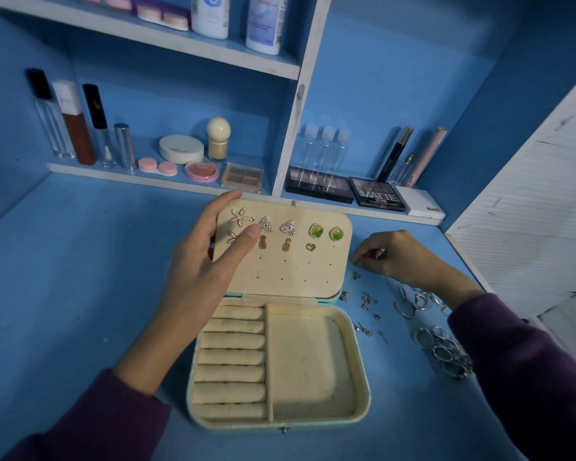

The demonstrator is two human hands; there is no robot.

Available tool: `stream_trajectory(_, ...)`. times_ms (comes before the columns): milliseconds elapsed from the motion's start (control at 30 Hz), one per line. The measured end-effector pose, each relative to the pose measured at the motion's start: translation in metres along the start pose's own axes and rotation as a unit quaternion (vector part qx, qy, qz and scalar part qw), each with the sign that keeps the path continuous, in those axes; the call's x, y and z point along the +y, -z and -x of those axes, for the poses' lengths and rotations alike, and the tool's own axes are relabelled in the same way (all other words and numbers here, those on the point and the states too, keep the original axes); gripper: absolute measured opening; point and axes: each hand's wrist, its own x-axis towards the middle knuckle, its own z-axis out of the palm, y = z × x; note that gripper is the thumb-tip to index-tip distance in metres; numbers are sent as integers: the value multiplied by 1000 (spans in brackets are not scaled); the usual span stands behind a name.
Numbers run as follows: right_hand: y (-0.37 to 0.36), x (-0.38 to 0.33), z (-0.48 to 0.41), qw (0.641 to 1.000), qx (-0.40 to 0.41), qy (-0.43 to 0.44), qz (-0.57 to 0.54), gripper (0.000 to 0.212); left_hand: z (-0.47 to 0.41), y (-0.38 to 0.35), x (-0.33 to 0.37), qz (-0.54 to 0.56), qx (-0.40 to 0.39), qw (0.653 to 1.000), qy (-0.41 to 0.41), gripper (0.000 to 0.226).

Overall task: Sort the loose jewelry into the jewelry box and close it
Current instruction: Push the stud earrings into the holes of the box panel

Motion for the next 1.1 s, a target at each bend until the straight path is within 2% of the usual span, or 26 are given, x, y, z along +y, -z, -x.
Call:
stream_trajectory(333,0,-2,0,1000,-8,-5,6,23,0,-1,1,1,2,1000,1,37)
stream_trajectory(633,-1,0,2,1000,9,-9,-10,14,0,0,-1,15,-6,1000,-3,42)
stream_trajectory(1100,-1,-1,2,1000,4,-10,-11,13,-1,0,-2,21,-4,1000,2,39)
